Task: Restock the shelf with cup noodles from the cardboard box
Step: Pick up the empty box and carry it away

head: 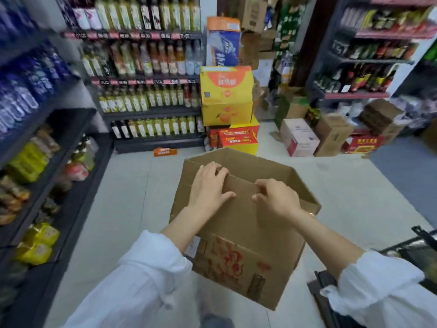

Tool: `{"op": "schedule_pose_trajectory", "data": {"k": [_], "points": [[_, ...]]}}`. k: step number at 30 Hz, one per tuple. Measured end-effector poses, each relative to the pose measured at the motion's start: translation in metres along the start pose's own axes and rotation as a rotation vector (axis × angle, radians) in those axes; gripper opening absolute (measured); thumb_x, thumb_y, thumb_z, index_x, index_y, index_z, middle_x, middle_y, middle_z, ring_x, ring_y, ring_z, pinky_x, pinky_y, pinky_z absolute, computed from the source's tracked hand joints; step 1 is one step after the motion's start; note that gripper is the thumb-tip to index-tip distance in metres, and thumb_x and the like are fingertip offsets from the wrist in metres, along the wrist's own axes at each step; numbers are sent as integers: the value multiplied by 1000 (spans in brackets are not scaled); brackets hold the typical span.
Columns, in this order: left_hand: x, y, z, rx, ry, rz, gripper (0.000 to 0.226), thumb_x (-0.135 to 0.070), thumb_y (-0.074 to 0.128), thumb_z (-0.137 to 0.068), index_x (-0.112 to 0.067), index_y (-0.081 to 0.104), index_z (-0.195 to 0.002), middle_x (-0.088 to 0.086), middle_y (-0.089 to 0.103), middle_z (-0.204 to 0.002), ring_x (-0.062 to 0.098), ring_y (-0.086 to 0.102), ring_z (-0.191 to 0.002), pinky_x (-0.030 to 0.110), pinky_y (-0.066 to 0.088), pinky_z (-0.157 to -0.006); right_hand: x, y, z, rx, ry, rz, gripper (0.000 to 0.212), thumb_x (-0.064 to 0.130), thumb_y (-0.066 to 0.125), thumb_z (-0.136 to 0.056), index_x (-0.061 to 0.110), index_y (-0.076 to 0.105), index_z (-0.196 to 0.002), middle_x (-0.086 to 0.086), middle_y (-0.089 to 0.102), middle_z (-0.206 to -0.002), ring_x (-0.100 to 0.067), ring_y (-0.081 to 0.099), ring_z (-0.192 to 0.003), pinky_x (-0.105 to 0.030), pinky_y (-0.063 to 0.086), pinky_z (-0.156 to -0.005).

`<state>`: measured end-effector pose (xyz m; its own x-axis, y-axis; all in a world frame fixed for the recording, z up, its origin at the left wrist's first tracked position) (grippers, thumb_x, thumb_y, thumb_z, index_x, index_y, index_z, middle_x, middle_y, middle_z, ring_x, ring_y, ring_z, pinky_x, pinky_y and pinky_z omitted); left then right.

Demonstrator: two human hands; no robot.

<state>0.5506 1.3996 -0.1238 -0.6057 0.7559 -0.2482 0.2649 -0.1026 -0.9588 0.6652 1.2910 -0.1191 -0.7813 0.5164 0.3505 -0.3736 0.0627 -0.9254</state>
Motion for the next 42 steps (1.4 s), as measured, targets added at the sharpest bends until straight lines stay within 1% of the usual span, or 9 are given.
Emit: {"op": "schedule_pose_trajectory", "data": {"k": [3, 7, 11, 12, 15, 18, 34, 39, 42], "points": [[24, 16, -84, 39, -164, 148, 80, -42, 65, -84, -27, 20, -148, 9, 1, -159, 27, 1, -147, 48, 9, -117, -5, -18, -86, -81, 38, -6, 13, 30, 55, -90, 27, 49, -79, -1, 67, -93, -27, 60, -99, -31, 38, -67], [53, 42, -196, 214, -311, 579, 94, -42, 61, -87, -24, -6, -151, 18, -5, -158, 34, 11, -146, 43, 20, -115, -8, -45, -197, -152, 117, -36, 21, 30, 55, -90, 24, 44, -73, -4, 66, -92, -31, 60, -99, -32, 38, -68], [79, 52, -310, 316, -407, 837, 74, -47, 47, -94, -27, 6, -152, 6, 24, -156, 29, 29, -140, 38, 32, -110, -7, -66, -304, -223, 165, -70, 14, 28, 56, -90, 24, 53, -77, -6, 69, -96, -33, 62, -98, -34, 43, -72], [85, 56, -335, 344, -442, 920, 70, -47, 45, -95, -31, 8, -152, 2, 26, -156, 29, 34, -137, 38, 37, -107, -8, -70, -328, -244, 171, -77, 6, 29, 56, -91, 23, 59, -89, -5, 70, -98, -32, 63, -98, -35, 45, -75], [101, 69, -404, 429, -528, 1076, 62, -45, 42, -97, -40, 10, -149, 0, 28, -154, 31, 49, -120, 39, 53, -85, -15, -74, -397, -291, 195, -86, 24, 29, 54, -92, 23, 61, -115, -4, 69, -106, -30, 63, -102, -36, 47, -82], [115, 85, -464, 460, -545, 1115, 60, -42, 41, -98, -44, 8, -148, -1, 24, -155, 31, 50, -119, 38, 53, -79, -24, -75, -464, -293, 183, -81, 21, 27, 52, -93, 21, 61, -112, -4, 69, -105, -29, 63, -100, -35, 46, -79], [211, 176, -677, 475, -779, 1293, 51, -43, 38, -99, -47, 17, -145, -2, 17, -158, 40, 39, -129, 45, 44, -85, -28, -39, -720, -129, 190, -95, 24, 14, 50, -93, 14, 60, -114, -9, 69, -107, -30, 64, -101, -37, 51, -84], [253, 196, -710, 493, -772, 1300, 44, -41, 33, -101, -50, 24, -143, -2, 22, -157, 35, 26, -140, 52, 37, -95, -6, 1, -767, -56, 223, -271, 38, 8, 48, -93, 13, 50, -131, -10, 67, -113, -30, 63, -105, -34, 48, -87], [287, 210, -722, 469, -767, 1271, 40, -40, 32, -100, -53, 32, -138, -1, 37, -150, 29, 39, -134, 55, 43, -96, 21, 27, -797, 96, 143, -478, 52, -2, 48, -90, 12, 38, -139, -8, 60, -125, -26, 58, -115, -32, 45, -92]]}}
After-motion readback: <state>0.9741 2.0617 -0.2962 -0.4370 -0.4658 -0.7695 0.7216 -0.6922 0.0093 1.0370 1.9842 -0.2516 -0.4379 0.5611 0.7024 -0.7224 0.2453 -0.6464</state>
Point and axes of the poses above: each hand's wrist, its own z-axis away from the middle knuckle, its own y-axis out of the palm, x = y × z, the point moved 7 cm from there along -z, towards the middle knuckle
